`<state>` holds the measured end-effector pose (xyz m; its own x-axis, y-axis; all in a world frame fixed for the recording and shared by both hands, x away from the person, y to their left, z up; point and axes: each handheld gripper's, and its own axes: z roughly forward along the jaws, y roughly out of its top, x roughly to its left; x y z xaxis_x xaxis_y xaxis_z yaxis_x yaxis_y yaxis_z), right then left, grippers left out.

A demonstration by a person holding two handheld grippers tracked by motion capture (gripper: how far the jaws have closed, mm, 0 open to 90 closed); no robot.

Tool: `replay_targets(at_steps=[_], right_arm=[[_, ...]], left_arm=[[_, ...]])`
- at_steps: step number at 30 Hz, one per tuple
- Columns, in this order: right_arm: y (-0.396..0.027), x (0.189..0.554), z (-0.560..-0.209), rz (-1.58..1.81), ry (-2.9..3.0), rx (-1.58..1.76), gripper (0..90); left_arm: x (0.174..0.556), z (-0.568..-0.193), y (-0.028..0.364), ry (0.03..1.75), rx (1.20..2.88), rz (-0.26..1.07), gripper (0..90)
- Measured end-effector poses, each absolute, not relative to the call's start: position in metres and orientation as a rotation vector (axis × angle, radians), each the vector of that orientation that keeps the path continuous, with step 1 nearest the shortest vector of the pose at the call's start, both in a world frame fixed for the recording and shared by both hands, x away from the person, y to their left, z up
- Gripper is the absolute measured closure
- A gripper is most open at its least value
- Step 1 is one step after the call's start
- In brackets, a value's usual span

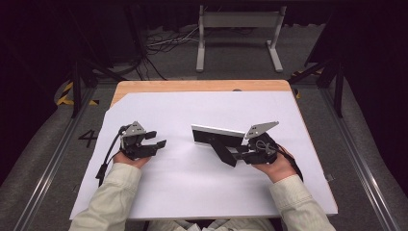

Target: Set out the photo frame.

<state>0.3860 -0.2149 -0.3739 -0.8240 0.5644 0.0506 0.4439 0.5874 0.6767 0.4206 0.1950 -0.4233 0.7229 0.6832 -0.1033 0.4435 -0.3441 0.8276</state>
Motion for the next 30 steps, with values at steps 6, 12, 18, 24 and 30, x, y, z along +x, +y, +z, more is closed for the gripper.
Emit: replay_targets(at_steps=[6, 12, 18, 24, 30], right_arm=[[-0.228, 0.384, -0.367, 1.082, 2.600, 0.864, 69.6], [-0.237, 0.383, -0.363, 1.088, 2.550, 0.875, 71.1], [-0.242, 0.384, -0.363, 1.085, 2.524, 0.883, 72.4], [-0.248, 0.387, -0.366, 1.080, 2.501, 0.920, 75.3], [-0.251, 0.389, -0.368, 1.081, 2.490, 0.931, 75.7]], left_arm=[[0.419, -0.419, 0.193, 0.833, 1.995, 0.314, 50.1], [0.417, -0.418, 0.190, 0.809, 2.000, 0.287, 57.9], [0.416, -0.416, 0.188, 0.780, 2.004, 0.252, 65.8], [0.415, -0.415, 0.186, 0.764, 2.015, 0.251, 71.4], [0.415, -0.415, 0.185, 0.758, 2.016, 0.254, 72.6]])
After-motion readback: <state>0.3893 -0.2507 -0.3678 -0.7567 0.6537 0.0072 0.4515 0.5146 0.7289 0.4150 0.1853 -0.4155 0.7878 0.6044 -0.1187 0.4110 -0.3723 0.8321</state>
